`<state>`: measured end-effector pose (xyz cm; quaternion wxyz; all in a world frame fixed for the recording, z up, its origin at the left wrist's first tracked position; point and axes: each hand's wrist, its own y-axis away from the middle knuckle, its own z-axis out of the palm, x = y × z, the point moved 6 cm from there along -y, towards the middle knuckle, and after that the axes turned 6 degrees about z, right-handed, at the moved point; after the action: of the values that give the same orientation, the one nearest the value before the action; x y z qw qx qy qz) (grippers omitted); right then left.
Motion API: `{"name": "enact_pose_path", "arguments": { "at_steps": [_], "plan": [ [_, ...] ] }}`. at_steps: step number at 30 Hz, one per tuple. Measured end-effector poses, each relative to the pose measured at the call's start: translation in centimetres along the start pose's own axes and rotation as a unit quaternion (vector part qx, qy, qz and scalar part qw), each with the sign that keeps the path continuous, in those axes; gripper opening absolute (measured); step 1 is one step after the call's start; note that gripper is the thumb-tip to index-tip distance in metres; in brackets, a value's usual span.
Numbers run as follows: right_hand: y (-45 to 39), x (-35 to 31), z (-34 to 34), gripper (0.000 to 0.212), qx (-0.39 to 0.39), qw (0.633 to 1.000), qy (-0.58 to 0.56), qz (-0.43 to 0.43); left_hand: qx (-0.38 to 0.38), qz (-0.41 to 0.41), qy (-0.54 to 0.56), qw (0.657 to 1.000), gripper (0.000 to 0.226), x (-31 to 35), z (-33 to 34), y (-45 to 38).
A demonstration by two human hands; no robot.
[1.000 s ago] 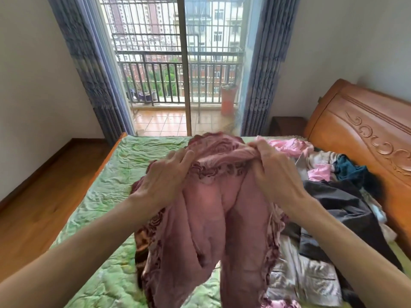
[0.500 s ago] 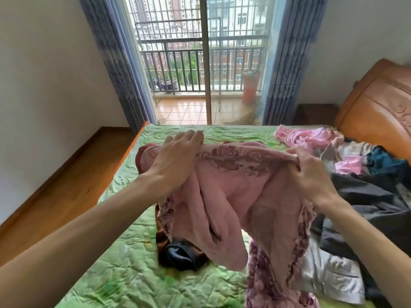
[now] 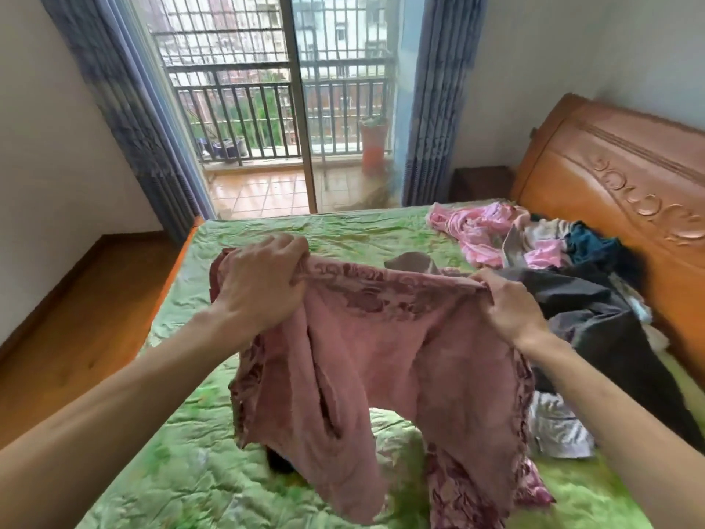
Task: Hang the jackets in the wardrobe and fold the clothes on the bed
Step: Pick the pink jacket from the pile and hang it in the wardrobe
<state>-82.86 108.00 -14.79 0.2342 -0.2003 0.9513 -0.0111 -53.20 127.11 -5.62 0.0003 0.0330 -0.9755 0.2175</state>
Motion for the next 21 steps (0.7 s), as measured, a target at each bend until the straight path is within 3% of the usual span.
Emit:
{"name": "enact_pose_path", "arguments": {
  "at_steps": [4,7,11,15,17,21],
  "plan": [
    [3.1,-2.3,-1.3,0.020,-0.013,0.998,-0.066,0.020,0.012,0.024,0.081,0.996,0.024,-4.8,1.9,1.8],
    [6.1,-5.0,-3.5,0.015,0.039,0.997,-0.066,0.005,0.013,0.035,0.159,0.987,0.021,-6.5,2.6,2.7],
    [10.0,-7.3,-7.4,0.025,0.088,0.996,-0.007,-0.006,0.011,0.070,0.150,0.986,0.023,-5.9,1.8,2.3],
    [14.6,-8.5,-11.2,0.056,0.050,0.994,0.098,0.000,0.034,0.104,0.152,0.982,0.028,-3.9,0.0,0.3],
    [17.0,-7.9,-12.8,0.052,0.044,0.987,0.155,0.004,0.042,0.135,0.159,0.977,0.036,-2.5,-0.6,-0.7],
    [21.6,-5.5,-15.7,0.033,0.110,0.967,0.225,0.040,0.033,0.214,0.177,0.960,0.044,2.2,-1.0,-1.1]
  ]
}}
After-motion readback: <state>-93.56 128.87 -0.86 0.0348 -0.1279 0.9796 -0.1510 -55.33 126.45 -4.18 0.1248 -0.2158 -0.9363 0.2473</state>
